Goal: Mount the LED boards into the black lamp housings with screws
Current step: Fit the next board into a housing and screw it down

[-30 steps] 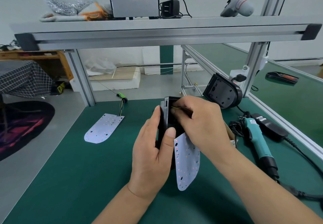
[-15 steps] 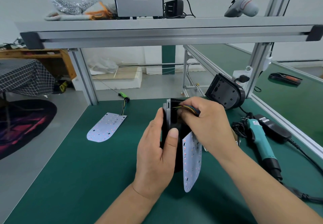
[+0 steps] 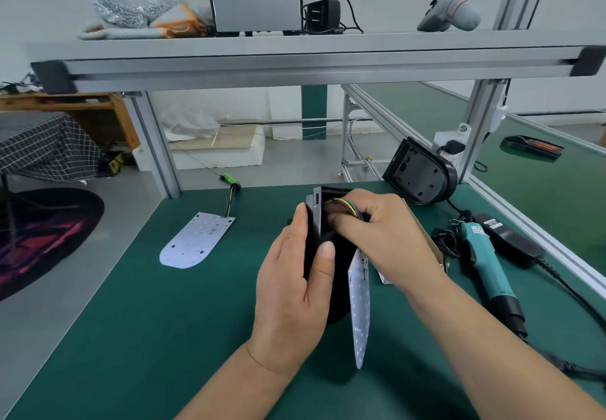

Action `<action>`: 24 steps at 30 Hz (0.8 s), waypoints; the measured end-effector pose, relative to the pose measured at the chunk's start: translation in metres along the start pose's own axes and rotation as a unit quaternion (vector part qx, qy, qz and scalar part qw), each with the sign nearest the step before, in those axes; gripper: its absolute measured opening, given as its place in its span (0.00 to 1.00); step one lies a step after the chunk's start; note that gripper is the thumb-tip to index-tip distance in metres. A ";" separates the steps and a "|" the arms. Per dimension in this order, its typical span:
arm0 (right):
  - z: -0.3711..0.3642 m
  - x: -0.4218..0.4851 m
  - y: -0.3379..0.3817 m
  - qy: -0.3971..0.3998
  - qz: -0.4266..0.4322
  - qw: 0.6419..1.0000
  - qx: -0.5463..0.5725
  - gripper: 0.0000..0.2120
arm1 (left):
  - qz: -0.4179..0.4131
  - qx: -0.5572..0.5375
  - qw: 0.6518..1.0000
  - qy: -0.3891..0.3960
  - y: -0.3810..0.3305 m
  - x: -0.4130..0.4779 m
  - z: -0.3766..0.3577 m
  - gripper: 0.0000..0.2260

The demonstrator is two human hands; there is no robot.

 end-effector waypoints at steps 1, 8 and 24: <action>0.000 -0.001 -0.001 0.010 0.002 1.000 -0.013 0.09 | -0.005 0.005 1.000 0.005 -0.001 0.000 0.000 0.26; -0.002 0.000 -0.005 0.080 -0.012 0.996 -0.049 0.17 | 0.030 0.004 0.999 0.028 0.000 -0.001 -0.003 0.26; -0.009 0.003 -0.051 0.104 -0.025 0.993 0.056 0.24 | 0.224 -0.135 0.965 -0.034 0.026 -0.010 0.002 0.17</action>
Point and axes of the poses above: each hand's wrist, its own x-axis towards the middle knuckle, its own z-axis out of the back of the hand, y = z × x, the point moved 5 cm from there along x, towards the middle knuckle, and after that the axes turned 12 degrees about -z, right-handed, at the moved point
